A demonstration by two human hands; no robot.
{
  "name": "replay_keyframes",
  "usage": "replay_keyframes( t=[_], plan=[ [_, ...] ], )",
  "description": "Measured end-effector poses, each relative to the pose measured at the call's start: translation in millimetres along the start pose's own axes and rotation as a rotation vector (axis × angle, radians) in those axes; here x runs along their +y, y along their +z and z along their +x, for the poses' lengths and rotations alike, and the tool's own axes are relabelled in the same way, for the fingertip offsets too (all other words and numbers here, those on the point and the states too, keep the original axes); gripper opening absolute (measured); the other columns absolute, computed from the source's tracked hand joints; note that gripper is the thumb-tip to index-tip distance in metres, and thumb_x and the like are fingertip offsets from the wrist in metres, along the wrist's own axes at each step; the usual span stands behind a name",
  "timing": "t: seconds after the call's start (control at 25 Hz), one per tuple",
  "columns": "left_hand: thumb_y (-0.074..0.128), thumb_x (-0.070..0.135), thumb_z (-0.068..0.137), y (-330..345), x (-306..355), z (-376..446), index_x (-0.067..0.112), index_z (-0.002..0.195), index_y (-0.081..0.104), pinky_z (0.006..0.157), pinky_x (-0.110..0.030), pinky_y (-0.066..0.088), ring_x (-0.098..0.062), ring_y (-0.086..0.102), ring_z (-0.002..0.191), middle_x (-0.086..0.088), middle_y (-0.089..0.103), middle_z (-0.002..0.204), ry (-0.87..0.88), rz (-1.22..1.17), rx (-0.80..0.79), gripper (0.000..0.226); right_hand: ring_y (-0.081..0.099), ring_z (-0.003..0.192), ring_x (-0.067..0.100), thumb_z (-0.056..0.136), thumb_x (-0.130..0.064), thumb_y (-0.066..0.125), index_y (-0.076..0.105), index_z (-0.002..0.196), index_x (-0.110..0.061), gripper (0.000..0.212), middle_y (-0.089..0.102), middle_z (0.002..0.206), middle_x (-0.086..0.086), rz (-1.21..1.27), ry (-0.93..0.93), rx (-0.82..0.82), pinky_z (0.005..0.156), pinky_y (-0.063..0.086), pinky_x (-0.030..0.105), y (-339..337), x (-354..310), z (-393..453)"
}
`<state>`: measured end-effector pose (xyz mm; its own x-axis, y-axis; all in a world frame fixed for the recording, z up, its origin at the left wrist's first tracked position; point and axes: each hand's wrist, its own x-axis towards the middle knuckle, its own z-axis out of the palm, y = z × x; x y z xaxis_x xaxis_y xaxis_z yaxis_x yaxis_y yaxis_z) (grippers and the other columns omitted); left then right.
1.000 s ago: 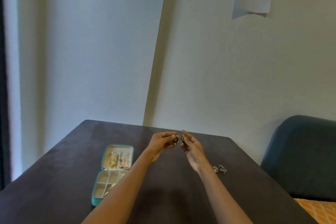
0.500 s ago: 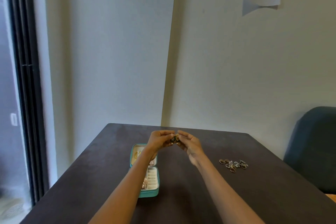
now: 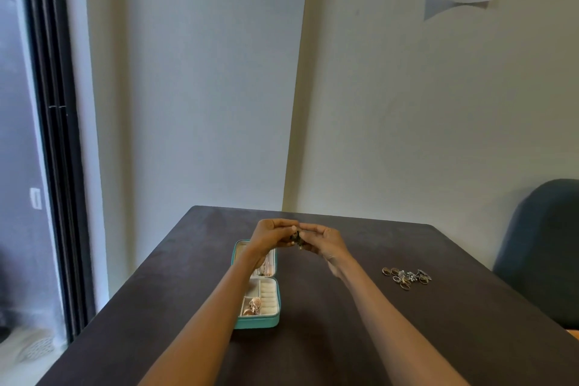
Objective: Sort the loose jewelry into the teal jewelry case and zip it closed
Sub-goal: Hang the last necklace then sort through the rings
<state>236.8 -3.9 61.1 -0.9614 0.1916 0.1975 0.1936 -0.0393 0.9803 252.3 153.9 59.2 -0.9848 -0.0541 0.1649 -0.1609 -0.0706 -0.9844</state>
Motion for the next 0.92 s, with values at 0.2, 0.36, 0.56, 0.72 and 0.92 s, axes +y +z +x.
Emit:
replay_keyframes(
  t=[0.2,0.36,0.56,0.72,0.92],
  plan=[
    [0.061,0.006,0.088,-24.3,3.7,-19.7,0.001,0.106,0.067,0.070,-0.021,0.058,-0.014,0.070,0.074,-0.011,0.071,0.088,0.024,-0.003,0.067,0.020,0.064,0.079,0.011,0.090,-0.001,0.059,0.064,0.113,0.004,0.025,0.068,0.098,0.013,-0.052,-0.025,0.070,0.064,0.054,0.014,34.6,3.8,0.3],
    [0.062,0.008,0.088,-55.9,-3.3,-39.9,0.000,0.108,0.066,0.058,-0.013,0.052,-0.005,0.067,0.065,-0.006,0.069,0.085,-0.025,0.066,0.201,0.022,0.063,0.076,0.006,0.089,-0.004,0.061,0.068,0.108,-0.002,0.021,0.069,0.096,0.007,-0.089,-0.036,0.157,0.060,0.050,0.012,71.8,20.7,2.0],
    [0.070,0.016,0.083,-84.0,-21.8,-56.5,0.006,0.097,0.072,0.058,-0.016,0.046,-0.009,0.057,0.068,0.000,0.068,0.077,-0.166,0.418,0.233,0.017,0.067,0.072,0.013,0.087,-0.006,0.065,0.072,0.102,-0.005,0.017,0.072,0.091,0.005,-0.200,0.042,0.187,0.073,0.058,0.029,93.1,48.4,-3.4],
    [0.073,0.031,0.079,-83.5,-32.1,-60.7,0.019,0.086,0.075,0.071,-0.028,0.052,-0.007,0.061,0.073,0.005,0.071,0.082,-0.235,0.844,0.151,0.014,0.067,0.067,0.013,0.087,-0.007,0.066,0.072,0.100,-0.010,0.015,0.072,0.088,0.001,-0.270,0.061,0.188,0.074,0.059,0.031,94.0,56.7,-13.2],
    [0.070,0.032,0.080,-74.1,-27.3,-59.5,0.019,0.090,0.073,0.072,-0.028,0.052,-0.011,0.065,0.082,0.005,0.072,0.092,-0.232,1.159,0.121,0.016,0.068,0.083,0.012,0.085,-0.010,0.067,0.074,0.100,-0.012,0.017,0.072,0.095,-0.001,-0.390,0.027,0.122,0.083,0.057,0.029,96.8,58.1,-22.7]
  ],
)
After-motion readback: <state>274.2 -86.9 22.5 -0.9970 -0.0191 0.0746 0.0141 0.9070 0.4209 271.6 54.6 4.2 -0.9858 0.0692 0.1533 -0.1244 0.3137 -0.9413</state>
